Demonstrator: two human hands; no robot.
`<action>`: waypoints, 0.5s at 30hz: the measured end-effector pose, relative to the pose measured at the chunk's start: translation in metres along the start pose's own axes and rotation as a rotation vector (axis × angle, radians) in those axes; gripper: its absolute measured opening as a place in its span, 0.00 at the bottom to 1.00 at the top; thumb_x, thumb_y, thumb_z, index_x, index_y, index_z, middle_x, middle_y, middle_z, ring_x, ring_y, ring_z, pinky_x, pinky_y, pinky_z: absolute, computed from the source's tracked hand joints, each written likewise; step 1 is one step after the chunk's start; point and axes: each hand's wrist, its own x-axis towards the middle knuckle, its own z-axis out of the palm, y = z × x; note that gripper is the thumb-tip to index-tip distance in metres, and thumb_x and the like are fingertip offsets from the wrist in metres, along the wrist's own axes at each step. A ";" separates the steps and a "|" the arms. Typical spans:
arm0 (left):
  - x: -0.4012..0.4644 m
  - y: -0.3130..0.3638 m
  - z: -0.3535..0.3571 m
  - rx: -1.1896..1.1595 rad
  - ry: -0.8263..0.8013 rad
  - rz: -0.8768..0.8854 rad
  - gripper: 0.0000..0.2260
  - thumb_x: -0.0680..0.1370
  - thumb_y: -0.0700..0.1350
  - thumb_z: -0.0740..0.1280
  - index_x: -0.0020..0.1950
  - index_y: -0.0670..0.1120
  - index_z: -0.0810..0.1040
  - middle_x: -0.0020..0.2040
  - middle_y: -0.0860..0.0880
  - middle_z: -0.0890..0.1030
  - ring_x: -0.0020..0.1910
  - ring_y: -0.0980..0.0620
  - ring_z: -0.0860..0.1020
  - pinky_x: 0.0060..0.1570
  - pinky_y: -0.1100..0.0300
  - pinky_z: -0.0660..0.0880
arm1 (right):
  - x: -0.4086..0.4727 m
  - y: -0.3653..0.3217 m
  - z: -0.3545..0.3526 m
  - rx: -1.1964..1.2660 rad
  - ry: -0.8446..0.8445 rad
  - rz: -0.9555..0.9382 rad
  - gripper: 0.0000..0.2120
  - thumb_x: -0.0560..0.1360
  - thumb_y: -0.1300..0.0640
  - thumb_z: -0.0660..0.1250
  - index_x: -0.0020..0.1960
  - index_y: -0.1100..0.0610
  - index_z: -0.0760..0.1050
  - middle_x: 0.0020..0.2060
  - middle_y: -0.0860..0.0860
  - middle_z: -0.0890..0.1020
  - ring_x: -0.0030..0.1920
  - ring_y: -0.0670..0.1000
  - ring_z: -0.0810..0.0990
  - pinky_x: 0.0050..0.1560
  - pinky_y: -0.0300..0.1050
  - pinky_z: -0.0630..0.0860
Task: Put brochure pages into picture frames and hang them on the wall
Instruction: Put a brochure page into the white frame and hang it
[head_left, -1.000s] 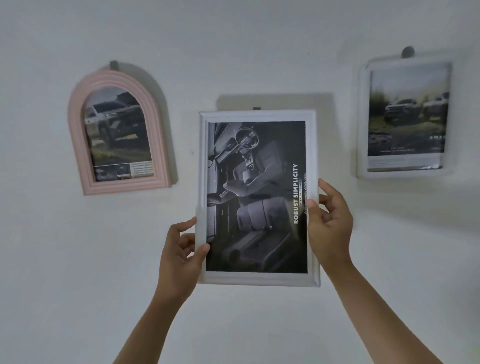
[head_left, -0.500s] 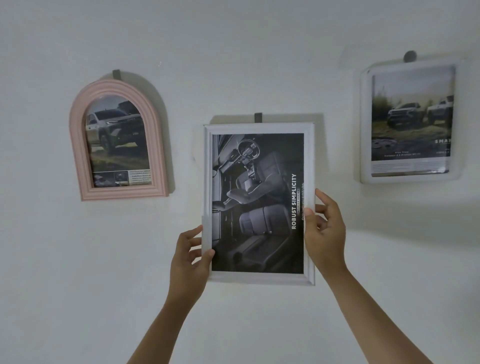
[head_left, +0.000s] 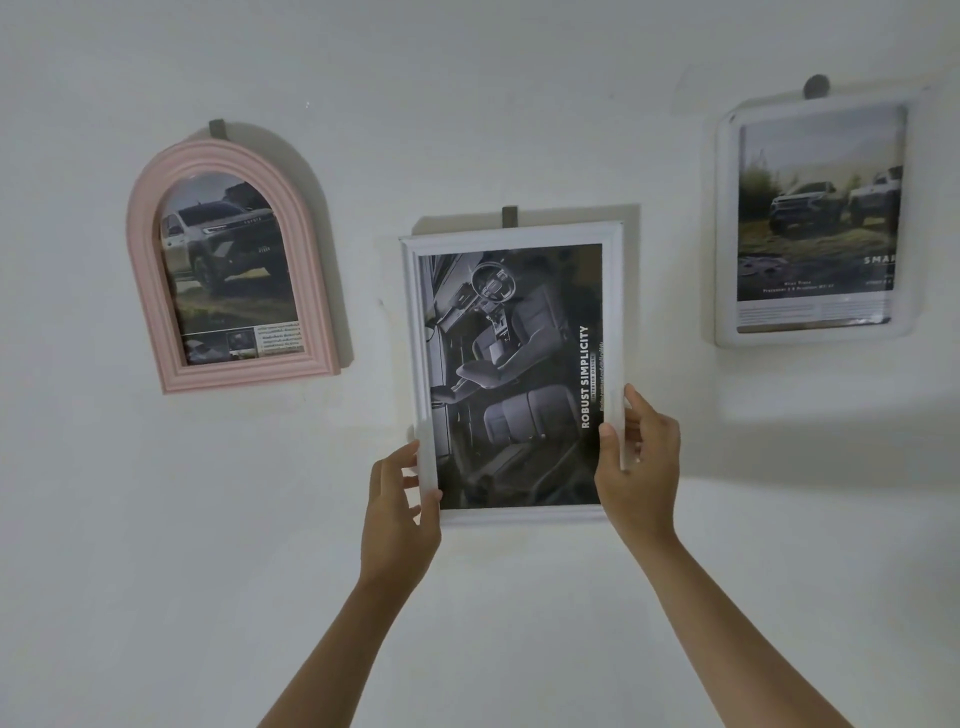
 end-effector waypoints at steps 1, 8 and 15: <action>0.000 -0.001 0.001 0.019 0.000 0.005 0.22 0.74 0.38 0.68 0.66 0.50 0.66 0.57 0.56 0.67 0.50 0.59 0.74 0.40 0.71 0.74 | 0.000 0.001 -0.001 -0.002 -0.002 -0.006 0.21 0.76 0.60 0.66 0.68 0.57 0.69 0.54 0.56 0.74 0.52 0.52 0.75 0.52 0.29 0.69; 0.000 -0.001 0.007 0.078 0.007 -0.024 0.26 0.73 0.39 0.70 0.68 0.48 0.64 0.58 0.54 0.68 0.54 0.53 0.73 0.47 0.61 0.76 | 0.002 -0.001 -0.002 0.016 -0.003 -0.008 0.22 0.74 0.55 0.64 0.67 0.57 0.70 0.54 0.57 0.74 0.52 0.54 0.76 0.52 0.32 0.71; -0.002 0.004 0.010 0.167 0.024 -0.016 0.29 0.71 0.43 0.73 0.68 0.45 0.63 0.63 0.46 0.70 0.54 0.51 0.74 0.47 0.63 0.74 | 0.005 -0.005 -0.006 0.029 -0.001 -0.015 0.22 0.74 0.57 0.65 0.67 0.58 0.69 0.54 0.57 0.75 0.51 0.52 0.76 0.53 0.43 0.76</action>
